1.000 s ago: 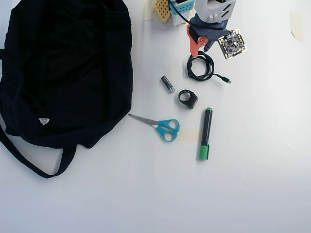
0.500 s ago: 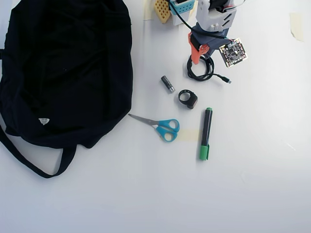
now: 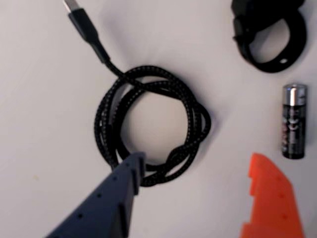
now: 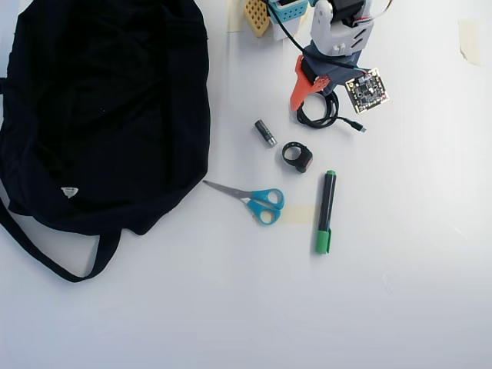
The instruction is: Put the cable into the black bag
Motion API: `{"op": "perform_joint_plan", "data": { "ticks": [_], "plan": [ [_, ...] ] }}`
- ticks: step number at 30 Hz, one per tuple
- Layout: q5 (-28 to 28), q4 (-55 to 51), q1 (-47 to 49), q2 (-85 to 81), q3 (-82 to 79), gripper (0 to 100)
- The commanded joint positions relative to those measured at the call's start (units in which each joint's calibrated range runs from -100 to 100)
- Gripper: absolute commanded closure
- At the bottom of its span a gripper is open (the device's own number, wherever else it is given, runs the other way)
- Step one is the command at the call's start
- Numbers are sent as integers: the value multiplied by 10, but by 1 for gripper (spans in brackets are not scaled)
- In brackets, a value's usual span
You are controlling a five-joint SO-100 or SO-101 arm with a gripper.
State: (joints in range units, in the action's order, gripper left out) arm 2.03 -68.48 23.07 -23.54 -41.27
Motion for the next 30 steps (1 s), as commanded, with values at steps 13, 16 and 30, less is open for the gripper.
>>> {"op": "perform_joint_plan", "data": {
  "ticks": [13,16,30],
  "plan": [
    [-52,14,-1,66,67,56],
    [-59,14,0,66,67,56],
    [-73,46,-3,110,70,56]
  ]
}}
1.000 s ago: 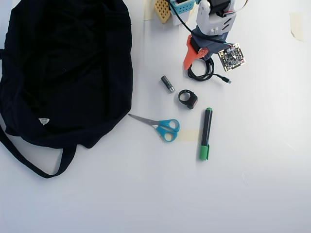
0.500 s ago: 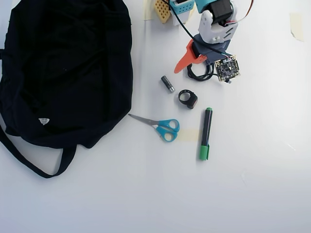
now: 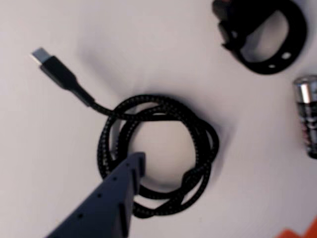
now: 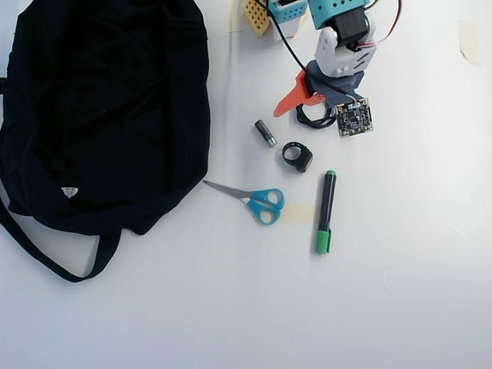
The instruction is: Put the cable into the black bag
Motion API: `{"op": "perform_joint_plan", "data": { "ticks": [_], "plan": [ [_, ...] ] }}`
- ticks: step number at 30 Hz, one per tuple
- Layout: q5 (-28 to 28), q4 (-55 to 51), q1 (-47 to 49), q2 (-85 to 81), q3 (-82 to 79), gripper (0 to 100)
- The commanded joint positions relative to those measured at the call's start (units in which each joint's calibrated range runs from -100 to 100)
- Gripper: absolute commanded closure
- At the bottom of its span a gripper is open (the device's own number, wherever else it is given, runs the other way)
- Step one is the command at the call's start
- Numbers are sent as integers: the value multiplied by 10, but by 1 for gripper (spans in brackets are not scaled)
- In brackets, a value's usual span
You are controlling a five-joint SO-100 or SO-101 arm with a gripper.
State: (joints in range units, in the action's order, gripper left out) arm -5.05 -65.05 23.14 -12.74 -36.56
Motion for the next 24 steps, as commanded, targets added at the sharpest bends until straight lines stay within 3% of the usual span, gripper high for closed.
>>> {"op": "perform_joint_plan", "data": {
  "ticks": [1,14,24],
  "plan": [
    [-2,11,-3,4,22,56],
    [-16,13,6,5,15,56],
    [-16,84,9,19,-27,56]
  ]
}}
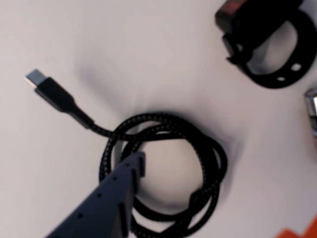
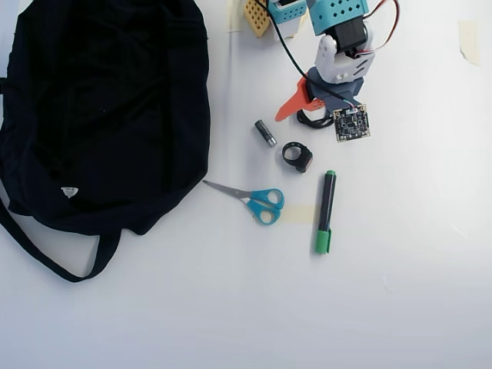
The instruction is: Put the cable into the black bag
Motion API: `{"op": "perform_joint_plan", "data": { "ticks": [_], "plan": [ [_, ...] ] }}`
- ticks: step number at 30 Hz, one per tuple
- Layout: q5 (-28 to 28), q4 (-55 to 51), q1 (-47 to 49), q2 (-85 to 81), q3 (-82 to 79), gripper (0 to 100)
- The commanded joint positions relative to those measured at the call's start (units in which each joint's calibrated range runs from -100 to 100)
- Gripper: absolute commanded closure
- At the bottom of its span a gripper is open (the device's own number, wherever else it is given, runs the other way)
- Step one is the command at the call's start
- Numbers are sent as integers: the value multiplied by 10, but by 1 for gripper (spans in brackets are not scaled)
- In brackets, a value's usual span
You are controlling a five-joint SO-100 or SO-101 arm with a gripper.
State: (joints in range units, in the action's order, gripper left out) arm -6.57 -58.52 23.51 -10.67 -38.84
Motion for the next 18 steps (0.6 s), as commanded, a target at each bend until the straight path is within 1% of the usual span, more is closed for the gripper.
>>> {"op": "perform_joint_plan", "data": {
  "ticks": [1,18],
  "plan": [
    [0,20,5,-2,-5,55],
    [4,22,4,-14,-51,55]
  ]
}}
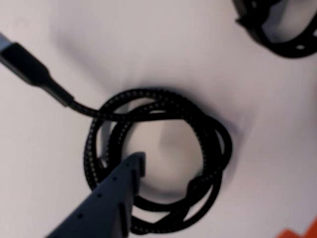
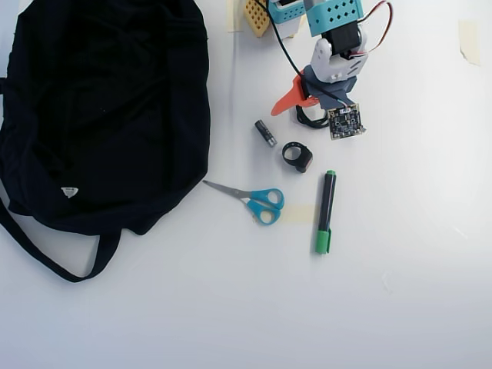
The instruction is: Put the cable into the black bag
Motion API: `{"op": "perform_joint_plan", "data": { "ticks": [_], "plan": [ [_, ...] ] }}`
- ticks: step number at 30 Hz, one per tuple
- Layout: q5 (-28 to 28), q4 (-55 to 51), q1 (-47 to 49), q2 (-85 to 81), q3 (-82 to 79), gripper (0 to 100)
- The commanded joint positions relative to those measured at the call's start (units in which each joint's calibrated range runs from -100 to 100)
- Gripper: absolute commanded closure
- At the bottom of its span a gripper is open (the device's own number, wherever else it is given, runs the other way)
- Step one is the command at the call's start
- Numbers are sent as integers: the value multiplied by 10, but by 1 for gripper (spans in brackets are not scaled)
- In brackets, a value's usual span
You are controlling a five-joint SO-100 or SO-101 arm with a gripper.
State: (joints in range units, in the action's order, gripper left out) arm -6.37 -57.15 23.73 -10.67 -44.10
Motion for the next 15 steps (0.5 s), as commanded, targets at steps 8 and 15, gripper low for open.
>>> {"op": "perform_joint_plan", "data": {
  "ticks": [8,15],
  "plan": [
    [0,69,0,-14,-45,55],
    [-2,98,-2,-14,-68,55]
  ]
}}
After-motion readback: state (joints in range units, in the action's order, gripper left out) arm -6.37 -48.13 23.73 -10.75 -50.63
